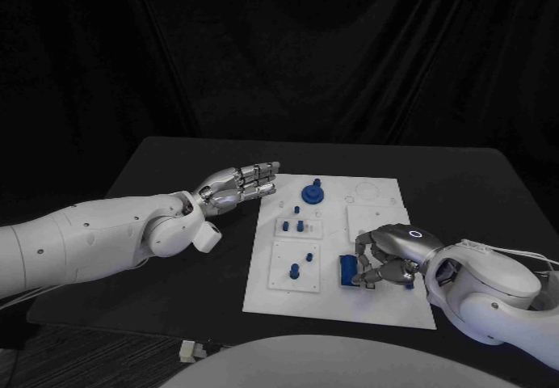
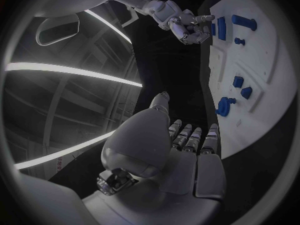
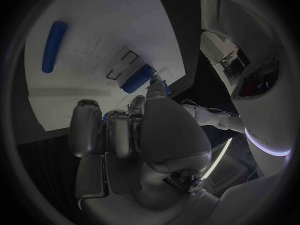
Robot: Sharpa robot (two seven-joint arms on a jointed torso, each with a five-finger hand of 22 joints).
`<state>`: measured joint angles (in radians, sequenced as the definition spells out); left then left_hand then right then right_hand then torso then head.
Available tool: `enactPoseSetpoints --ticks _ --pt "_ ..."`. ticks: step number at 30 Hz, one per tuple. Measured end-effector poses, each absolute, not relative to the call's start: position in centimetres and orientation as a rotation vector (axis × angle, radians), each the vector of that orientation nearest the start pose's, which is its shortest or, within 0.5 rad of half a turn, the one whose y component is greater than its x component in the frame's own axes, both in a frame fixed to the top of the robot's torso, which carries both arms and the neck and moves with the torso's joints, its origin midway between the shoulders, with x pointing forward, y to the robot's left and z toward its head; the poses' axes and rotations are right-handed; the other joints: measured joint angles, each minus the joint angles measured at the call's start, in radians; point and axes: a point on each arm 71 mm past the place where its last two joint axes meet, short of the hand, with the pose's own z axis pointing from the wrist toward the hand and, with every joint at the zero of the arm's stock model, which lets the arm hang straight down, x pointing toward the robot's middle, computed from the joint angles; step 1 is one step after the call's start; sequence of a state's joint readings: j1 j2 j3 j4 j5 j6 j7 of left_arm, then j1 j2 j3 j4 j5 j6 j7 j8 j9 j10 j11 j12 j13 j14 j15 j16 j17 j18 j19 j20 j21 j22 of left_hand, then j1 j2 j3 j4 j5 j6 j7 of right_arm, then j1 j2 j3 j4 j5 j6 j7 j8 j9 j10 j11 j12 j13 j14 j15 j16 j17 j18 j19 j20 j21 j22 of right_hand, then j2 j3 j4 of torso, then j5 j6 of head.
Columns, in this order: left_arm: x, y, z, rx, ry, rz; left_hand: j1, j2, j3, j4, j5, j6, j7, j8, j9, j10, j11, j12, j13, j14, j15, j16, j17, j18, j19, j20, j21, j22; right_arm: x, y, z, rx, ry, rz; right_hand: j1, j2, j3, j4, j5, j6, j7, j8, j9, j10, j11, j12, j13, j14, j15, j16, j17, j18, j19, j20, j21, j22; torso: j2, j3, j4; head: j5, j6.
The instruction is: Assemble the parts on the task board
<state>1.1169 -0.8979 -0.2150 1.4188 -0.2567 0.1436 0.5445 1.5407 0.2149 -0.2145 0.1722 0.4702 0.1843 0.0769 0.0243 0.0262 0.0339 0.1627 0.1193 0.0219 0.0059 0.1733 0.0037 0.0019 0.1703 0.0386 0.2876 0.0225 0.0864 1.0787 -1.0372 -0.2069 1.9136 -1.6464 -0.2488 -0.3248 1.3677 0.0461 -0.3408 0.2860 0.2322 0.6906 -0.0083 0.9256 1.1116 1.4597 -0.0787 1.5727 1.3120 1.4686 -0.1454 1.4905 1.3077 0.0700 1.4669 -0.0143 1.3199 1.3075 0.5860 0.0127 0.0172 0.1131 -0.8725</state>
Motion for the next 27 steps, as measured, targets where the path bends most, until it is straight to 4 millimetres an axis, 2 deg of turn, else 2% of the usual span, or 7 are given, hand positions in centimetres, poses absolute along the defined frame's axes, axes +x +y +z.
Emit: enactPoseSetpoints --ticks 2,5,8,11,16,21,27 --pt "44.2 24.4 -27.1 -0.832 1.786 -1.744 0.000 0.000 0.000 0.000 0.000 0.000 0.000 0.000 0.000 0.000 0.000 0.000 0.000 0.000 0.000 0.000 0.000 0.000 0.000 0.000 0.000 0.000 34.9 -19.3 -25.7 -0.306 1.951 0.580 -0.071 -0.014 0.031 0.006 -0.055 0.018 0.011 -0.115 -0.125 0.006 -0.007 -0.010 -0.009 -0.002 0.007 0.000 0.000 0.000 0.000 0.000 0.000 0.000 0.000 0.0000 0.0000 0.001 0.000" --pt "44.2 24.4 -27.2 -0.833 1.786 -1.743 0.004 0.004 0.000 0.000 0.000 0.000 0.000 0.000 0.000 0.004 0.003 0.004 0.000 0.000 0.000 0.000 0.000 0.000 0.000 0.000 0.004 0.003 34.8 -20.1 -25.3 -0.291 1.942 0.569 -0.184 -0.024 0.076 0.006 -0.108 0.032 0.038 -0.288 -0.316 0.009 0.014 -0.005 -0.010 -0.003 0.022 0.000 0.000 0.000 0.000 0.005 0.000 0.000 0.000 0.0000 0.0000 0.001 0.000" --pt "44.2 24.5 -27.2 -0.833 1.786 -1.742 0.004 0.004 0.000 0.000 0.004 0.000 0.000 0.000 0.000 0.004 0.003 0.004 0.000 0.000 0.000 0.000 0.000 0.000 0.000 0.000 0.004 0.006 35.4 -21.1 -23.9 -0.270 1.905 0.547 -0.251 -0.024 0.086 0.005 -0.108 0.085 0.053 -0.405 -0.466 0.007 0.034 -0.005 -0.004 -0.002 0.038 0.000 0.000 0.000 -0.003 0.018 0.010 0.000 0.000 0.0001 0.0000 0.002 0.000" --pt "44.2 24.5 -27.2 -0.833 1.786 -1.742 0.004 0.004 0.000 0.000 0.004 0.000 0.000 0.000 0.000 0.004 0.003 0.004 0.000 0.000 0.000 0.000 0.000 0.000 0.000 0.000 0.004 0.006 36.5 -22.2 -21.9 -0.240 1.859 0.516 -0.285 -0.005 0.083 0.005 -0.065 0.124 0.058 -0.449 -0.527 0.007 0.042 -0.005 -0.004 -0.003 0.048 0.004 0.000 -0.003 0.000 0.022 0.023 0.000 0.000 0.0000 0.0000 -0.003 0.000" --pt "44.2 24.4 -27.2 -0.833 1.788 -1.744 0.004 0.004 0.000 0.000 0.004 0.000 0.000 0.000 0.000 0.004 0.003 0.004 0.001 0.000 0.000 0.000 0.000 0.000 0.000 0.000 0.004 0.007 38.0 -23.8 -20.0 -0.177 1.847 0.441 -0.326 0.004 0.057 0.006 0.076 0.246 0.051 -0.495 -0.601 0.007 0.049 -0.005 -0.004 -0.002 0.049 0.016 0.000 -0.016 0.000 0.029 0.060 0.000 0.000 0.0000 0.0000 -0.007 0.000" --pt "44.2 24.2 -27.2 -0.831 1.789 -1.747 0.004 0.004 0.000 0.000 0.004 0.000 0.000 0.000 0.000 0.004 0.003 0.004 0.001 0.000 0.000 0.000 0.000 0.000 0.000 0.000 0.004 0.008 39.2 -25.3 -20.5 -0.140 1.924 0.322 -0.312 -0.010 0.057 0.006 0.201 0.309 0.040 -0.501 -0.611 0.005 0.047 -0.005 -0.004 -0.002 0.041 0.032 0.000 -0.016 0.000 0.029 0.100 0.000 0.000 0.0000 0.0000 -0.003 0.000" --pt "44.2 24.2 -27.2 -0.831 1.789 -1.747 0.004 0.004 0.000 0.000 0.004 0.000 0.000 0.000 0.000 0.004 0.003 0.004 0.001 0.000 0.000 0.000 0.000 0.000 0.000 0.000 0.004 0.008 40.0 -26.4 -21.7 -0.144 2.044 0.180 -0.248 -0.002 0.074 -0.011 0.229 0.319 0.036 -0.514 -0.615 0.005 0.047 -0.005 -0.004 -0.002 0.041 0.031 0.000 -0.016 0.000 0.022 0.100 0.000 0.000 -0.0003 0.0000 0.000 0.000"
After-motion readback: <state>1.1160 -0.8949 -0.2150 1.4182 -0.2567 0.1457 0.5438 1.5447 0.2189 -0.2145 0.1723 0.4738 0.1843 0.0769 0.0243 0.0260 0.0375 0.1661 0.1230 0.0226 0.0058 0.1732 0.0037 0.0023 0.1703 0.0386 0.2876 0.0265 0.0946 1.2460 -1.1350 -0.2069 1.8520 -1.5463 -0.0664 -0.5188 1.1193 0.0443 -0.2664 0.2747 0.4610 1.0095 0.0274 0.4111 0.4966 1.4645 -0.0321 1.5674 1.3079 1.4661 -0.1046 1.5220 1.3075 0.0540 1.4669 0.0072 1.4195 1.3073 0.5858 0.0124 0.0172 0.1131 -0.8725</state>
